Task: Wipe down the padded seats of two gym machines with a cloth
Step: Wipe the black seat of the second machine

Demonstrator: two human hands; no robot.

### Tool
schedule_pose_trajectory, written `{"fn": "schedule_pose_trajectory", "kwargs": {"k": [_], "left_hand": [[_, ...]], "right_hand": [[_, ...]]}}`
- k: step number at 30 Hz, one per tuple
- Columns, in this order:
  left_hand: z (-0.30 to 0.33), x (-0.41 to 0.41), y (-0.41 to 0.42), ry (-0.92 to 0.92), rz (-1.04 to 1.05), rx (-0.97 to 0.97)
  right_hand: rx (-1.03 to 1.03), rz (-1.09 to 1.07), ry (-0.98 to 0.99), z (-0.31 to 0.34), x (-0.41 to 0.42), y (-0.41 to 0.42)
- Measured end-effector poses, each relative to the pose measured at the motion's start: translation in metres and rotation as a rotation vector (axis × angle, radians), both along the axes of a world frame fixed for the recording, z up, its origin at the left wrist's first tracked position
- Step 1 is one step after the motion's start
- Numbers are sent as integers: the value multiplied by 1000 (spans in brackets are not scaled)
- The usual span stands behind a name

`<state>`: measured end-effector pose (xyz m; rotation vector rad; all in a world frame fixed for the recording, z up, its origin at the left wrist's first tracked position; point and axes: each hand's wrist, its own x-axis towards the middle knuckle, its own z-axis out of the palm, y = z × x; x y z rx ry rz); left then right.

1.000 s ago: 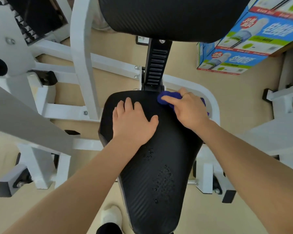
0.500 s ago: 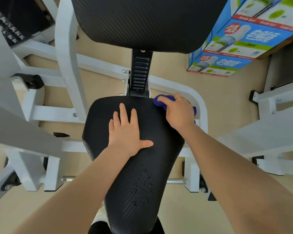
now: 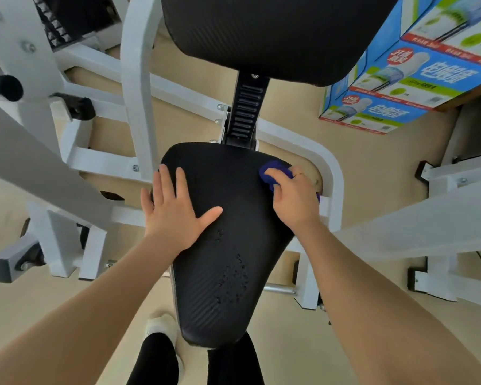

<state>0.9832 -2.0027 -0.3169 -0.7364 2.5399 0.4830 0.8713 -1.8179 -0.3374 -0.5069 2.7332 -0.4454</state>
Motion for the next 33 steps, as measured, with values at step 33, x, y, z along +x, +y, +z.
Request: {"fn": "schedule_pose_trajectory", "kwargs": {"k": [33], "left_hand": [[-1,29,-50,349,737,792]], "right_hand": [[-40,458,-126,7,22,-101]]}}
